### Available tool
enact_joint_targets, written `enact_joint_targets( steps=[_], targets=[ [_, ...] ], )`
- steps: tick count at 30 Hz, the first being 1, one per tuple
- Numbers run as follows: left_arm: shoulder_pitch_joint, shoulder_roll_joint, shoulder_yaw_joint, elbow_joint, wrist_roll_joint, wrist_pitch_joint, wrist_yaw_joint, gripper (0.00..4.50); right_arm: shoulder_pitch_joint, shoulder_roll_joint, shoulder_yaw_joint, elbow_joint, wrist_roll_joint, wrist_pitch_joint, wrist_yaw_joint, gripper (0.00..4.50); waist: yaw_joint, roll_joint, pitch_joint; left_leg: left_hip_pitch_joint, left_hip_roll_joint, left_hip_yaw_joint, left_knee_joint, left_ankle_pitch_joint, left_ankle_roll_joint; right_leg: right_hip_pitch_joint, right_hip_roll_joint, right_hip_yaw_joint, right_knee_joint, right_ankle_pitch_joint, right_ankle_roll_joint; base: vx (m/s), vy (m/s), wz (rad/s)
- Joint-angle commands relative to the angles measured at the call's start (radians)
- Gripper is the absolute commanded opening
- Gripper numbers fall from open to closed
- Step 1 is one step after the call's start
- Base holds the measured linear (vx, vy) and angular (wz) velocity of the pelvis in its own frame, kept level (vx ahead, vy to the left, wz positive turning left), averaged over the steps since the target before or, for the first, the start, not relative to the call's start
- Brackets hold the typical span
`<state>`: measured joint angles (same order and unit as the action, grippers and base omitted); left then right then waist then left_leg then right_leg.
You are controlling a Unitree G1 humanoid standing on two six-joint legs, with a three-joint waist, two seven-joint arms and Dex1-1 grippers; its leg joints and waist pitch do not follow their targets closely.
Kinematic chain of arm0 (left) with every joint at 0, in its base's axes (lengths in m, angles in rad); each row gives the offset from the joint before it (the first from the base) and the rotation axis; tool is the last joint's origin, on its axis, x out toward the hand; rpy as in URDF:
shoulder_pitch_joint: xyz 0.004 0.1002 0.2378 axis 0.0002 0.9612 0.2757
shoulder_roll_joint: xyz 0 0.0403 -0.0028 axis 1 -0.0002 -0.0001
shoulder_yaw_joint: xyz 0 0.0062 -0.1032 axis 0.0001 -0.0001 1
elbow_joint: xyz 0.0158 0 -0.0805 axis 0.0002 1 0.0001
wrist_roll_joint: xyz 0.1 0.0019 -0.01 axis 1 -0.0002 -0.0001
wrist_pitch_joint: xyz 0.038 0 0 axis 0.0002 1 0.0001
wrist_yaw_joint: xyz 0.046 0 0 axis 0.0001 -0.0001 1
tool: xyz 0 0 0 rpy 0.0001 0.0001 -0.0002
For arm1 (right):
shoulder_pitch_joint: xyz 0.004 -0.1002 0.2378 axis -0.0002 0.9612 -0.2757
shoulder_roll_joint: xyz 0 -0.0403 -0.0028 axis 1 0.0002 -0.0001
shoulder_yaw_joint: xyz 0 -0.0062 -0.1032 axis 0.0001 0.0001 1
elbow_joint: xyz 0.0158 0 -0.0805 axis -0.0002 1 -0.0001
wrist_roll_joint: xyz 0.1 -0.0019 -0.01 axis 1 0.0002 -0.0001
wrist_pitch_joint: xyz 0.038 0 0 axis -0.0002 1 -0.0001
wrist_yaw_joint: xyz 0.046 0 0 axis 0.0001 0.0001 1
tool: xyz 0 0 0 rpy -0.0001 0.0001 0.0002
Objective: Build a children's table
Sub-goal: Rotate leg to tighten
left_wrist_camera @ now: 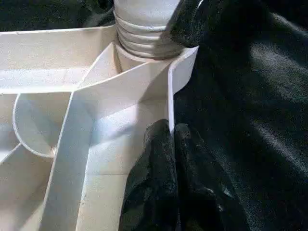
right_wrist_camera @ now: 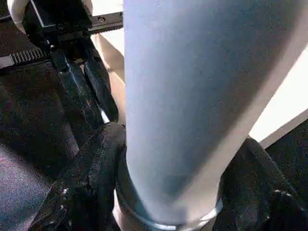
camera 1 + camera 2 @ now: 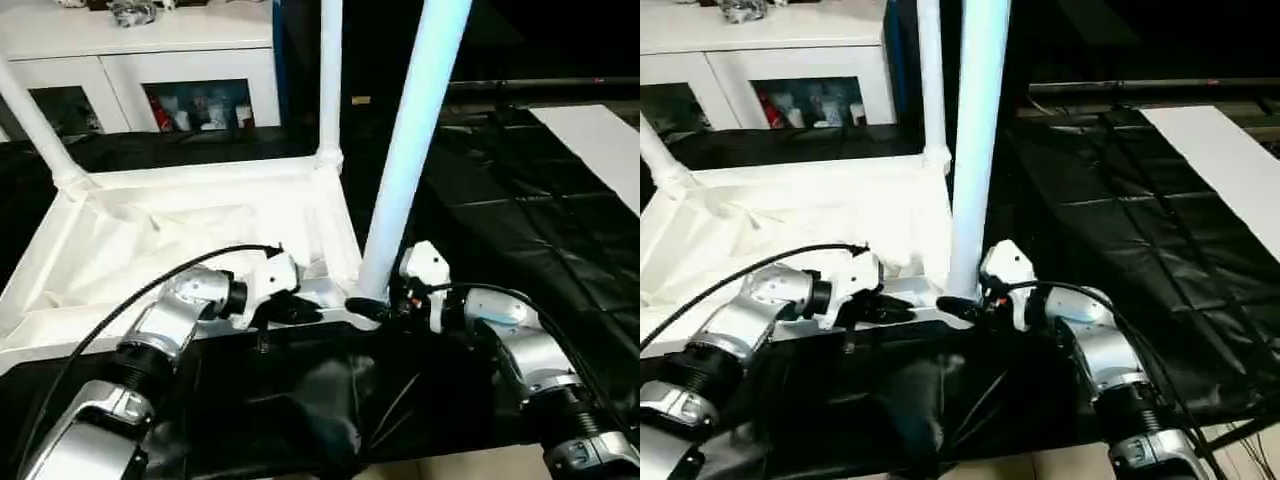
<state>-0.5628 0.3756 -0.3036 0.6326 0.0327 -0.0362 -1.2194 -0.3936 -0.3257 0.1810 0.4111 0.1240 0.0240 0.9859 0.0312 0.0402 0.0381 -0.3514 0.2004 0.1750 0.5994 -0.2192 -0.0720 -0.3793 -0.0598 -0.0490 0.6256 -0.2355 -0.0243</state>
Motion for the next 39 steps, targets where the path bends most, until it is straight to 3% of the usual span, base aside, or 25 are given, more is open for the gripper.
enact_joint_targets(
  steps=[1,6,8,11,12,15,17,20,23,26,28,30,33,36,39],
  targets=[
    [0.033,0.036,-0.046,0.046,0.035,0.034,-0.047,0.00,-0.018,-0.016,-0.015,0.027,-0.004,-0.011,-0.001,2.59,0.000,-0.008,-0.053,-0.006,0.029,-0.008,-0.064,-0.057,0.078,0.052,-0.074,0.046,-0.068,0.032,-0.239,0.000,0.000,0.00],
    [0.026,0.019,-0.024,0.055,0.023,0.065,-0.011,0.00,-0.024,0.018,-0.037,0.084,-0.024,-0.021,-0.102,2.59,-0.003,-0.006,-0.050,-0.005,0.029,-0.007,-0.066,-0.070,0.073,0.050,-0.074,0.045,-0.069,0.037,-0.254,0.000,0.000,0.00],
    [0.012,-0.009,-0.014,0.074,0.036,0.098,0.067,0.00,-0.050,0.055,-0.066,0.168,-0.062,-0.014,-0.265,2.59,-0.010,-0.006,-0.045,-0.001,0.027,-0.007,-0.070,-0.124,0.045,0.046,-0.075,0.045,-0.080,-0.071,-0.244,0.000,0.000,0.00],
    [0.006,-0.020,-0.012,0.084,0.041,0.109,0.094,0.00,-0.059,0.073,-0.079,0.196,-0.068,-0.007,-0.326,2.58,-0.021,-0.004,-0.041,0.005,0.027,-0.009,-0.075,-0.169,0.016,0.040,-0.074,0.046,-0.092,-0.192,-0.226,0.000,0.000,0.00],
    [-0.002,-0.034,-0.008,0.092,0.046,0.123,0.124,0.00,-0.066,0.092,-0.091,0.219,-0.069,0.000,-0.380,2.58,-0.025,-0.007,-0.039,0.000,0.028,-0.012,-0.078,-0.180,0.013,0.043,-0.075,0.047,-0.094,-0.223,-0.215,0.000,0.000,0.00],
    [-0.066,-0.128,0.016,0.147,0.081,0.211,0.351,0.00,-0.126,0.210,-0.158,0.325,-0.077,0.039,-0.717,2.58,-0.035,-0.002,-0.039,0.005,0.026,-0.010,-0.079,-0.183,-0.006,0.032,-0.073,0.050,-0.096,-0.232,-0.210,0.000,0.000,0.00],
    [-0.079,-0.148,0.024,0.158,0.080,0.232,0.394,0.00,-0.140,0.227,-0.160,0.343,-0.084,0.039,-0.766,2.57,-0.033,-0.005,-0.043,0.005,0.024,-0.014,-0.078,-0.177,-0.012,0.037,-0.075,0.049,-0.097,-0.238,-0.205,0.000,0.000,0.00],
    [-0.114,-0.210,0.042,0.192,0.083,0.282,0.512,0.00,-0.188,0.278,-0.147,0.394,-0.094,0.030,-0.849,2.57,-0.031,-0.005,-0.047,-0.001,0.023,-0.012,-0.074,-0.134,0.003,0.041,-0.072,0.050,-0.089,-0.129,-0.221,0.000,0.000,0.00],
    [-0.121,-0.226,0.028,0.207,0.102,0.264,0.528,0.00,-0.199,0.298,-0.125,0.393,-0.088,0.002,-0.787,2.57,-0.025,-0.007,-0.049,-0.007,0.021,-0.010,-0.070,-0.102,0.038,0.046,-0.074,0.049,-0.085,-0.045,-0.230,0.000,0.000,0.00],
    [-0.111,-0.213,0.009,0.199,0.112,0.253,0.494,0.00,-0.175,0.308,-0.138,0.343,-0.034,-0.035,-0.673,2.57,-0.023,-0.006,-0.050,-0.005,0.025,-0.010,-0.070,-0.107,0.057,0.048,-0.076,0.049,-0.085,-0.034,-0.237,0.000,0.000,0.00],
    [-0.109,-0.206,0.004,0.202,0.120,0.246,0.486,0.00,-0.173,0.309,-0.151,0.332,-0.017,-0.055,-0.653,3.27,-0.023,-0.005,-0.052,-0.006,0.026,-0.010,-0.071,-0.089,0.064,0.049,-0.075,0.048,-0.081,-0.004,-0.245,0.000,0.000,0.00],
    [-0.106,-0.197,0.002,0.200,0.119,0.244,0.470,0.00,-0.171,0.298,-0.156,0.309,0.002,-0.065,-0.615,3.30,-0.022,-0.003,-0.052,-0.006,0.026,-0.010,-0.070,-0.078,0.078,0.052,-0.076,0.047,-0.078,0.031,-0.253,0.000,0.000,0.00],
    [-0.099,-0.178,-0.011,0.190,0.113,0.235,0.434,0.00,-0.168,0.258,-0.150,0.267,0.026,-0.044,-0.544,3.68,-0.024,-0.007,-0.050,-0.007,0.027,-0.010,-0.071,-0.088,0.086,0.052,-0.075,0.046,-0.079,0.032,-0.260,0.000,0.000,0.00],
    [-0.092,-0.165,-0.015,0.182,0.109,0.229,0.407,0.00,-0.151,0.210,-0.123,0.222,0.031,-0.022,-0.448,3.73,-0.027,-0.008,-0.048,-0.006,0.027,-0.010,-0.072,-0.111,0.082,0.053,-0.075,0.047,-0.086,-0.022,-0.254,0.000,0.000,0.00],
    [-0.062,-0.109,-0.045,0.147,0.105,0.173,0.282,0.00,-0.073,0.056,-0.056,0.095,0.037,-0.016,-0.181,3.73,-0.020,-0.009,-0.049,-0.008,0.027,-0.010,-0.069,-0.092,0.097,0.058,-0.073,0.048,-0.085,0.009,-0.247,0.000,0.000,0.00]
  ],
)
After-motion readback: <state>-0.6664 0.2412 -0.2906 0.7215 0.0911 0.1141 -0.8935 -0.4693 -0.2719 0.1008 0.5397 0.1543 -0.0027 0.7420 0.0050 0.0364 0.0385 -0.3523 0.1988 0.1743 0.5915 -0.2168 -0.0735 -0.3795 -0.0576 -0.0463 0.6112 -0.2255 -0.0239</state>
